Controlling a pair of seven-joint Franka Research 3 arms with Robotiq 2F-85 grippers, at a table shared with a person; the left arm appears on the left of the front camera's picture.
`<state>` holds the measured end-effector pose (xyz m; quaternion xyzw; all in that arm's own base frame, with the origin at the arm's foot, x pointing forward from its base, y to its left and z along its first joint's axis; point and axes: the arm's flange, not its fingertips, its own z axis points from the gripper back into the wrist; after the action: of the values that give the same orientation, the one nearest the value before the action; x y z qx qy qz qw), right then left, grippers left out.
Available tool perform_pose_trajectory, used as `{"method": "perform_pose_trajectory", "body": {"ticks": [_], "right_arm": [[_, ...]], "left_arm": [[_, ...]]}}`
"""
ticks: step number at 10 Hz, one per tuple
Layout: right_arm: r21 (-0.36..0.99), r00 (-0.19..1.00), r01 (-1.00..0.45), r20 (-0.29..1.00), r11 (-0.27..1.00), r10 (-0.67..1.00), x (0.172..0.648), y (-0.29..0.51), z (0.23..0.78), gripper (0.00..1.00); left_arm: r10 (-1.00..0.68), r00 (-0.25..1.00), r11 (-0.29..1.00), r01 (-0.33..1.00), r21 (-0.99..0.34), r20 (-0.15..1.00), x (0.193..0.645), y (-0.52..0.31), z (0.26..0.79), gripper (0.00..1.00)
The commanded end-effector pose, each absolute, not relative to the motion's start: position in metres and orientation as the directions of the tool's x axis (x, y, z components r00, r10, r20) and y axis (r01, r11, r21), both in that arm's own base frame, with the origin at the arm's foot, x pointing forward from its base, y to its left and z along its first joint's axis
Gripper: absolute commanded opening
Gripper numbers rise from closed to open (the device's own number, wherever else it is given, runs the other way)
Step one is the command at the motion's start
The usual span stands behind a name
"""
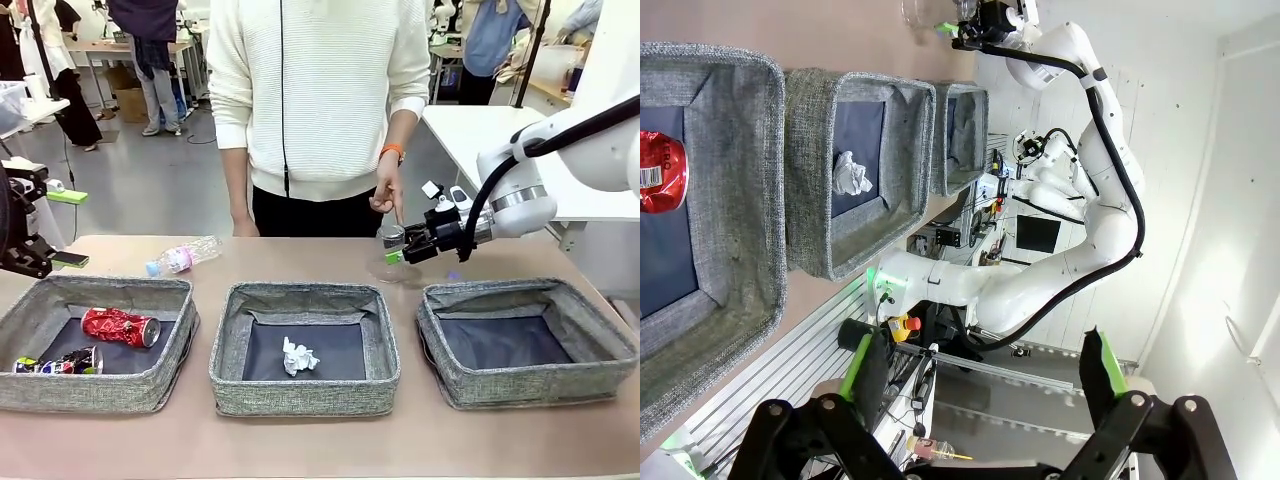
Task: Sort the waste into the appropriate baskets.
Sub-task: Pick up the waste item pointed out by the person.
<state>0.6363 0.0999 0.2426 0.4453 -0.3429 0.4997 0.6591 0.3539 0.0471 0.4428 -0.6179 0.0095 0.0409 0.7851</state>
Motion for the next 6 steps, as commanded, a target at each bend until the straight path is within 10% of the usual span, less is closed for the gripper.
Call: {"method": "perform_pose_trajectory", "body": {"ticks": [1,5,6], "right_arm": [[0.234,0.246,-0.969,0.912,0.078,0.328,0.6278,0.1001,0.2435,1.00],[0.215,0.229,-0.973,0.911,0.079,0.344,0.6266,0.1028,0.2429,0.60],[0.215,0.230,-0.973,0.910,0.081,0.344,0.6266,0.1024,0.2427,0.75]], "left_arm": [[0.044,0.998,0.222,-0.053,-0.974,-0.045,0.3523,0.0487,0.4446,1.00],[0.044,0.998,0.222,-0.053,-0.974,-0.045,0.3523,0.0487,0.4446,1.00],[0.044,0.998,0.222,-0.053,-0.974,-0.045,0.3523,0.0487,0.4446,1.00]]}}
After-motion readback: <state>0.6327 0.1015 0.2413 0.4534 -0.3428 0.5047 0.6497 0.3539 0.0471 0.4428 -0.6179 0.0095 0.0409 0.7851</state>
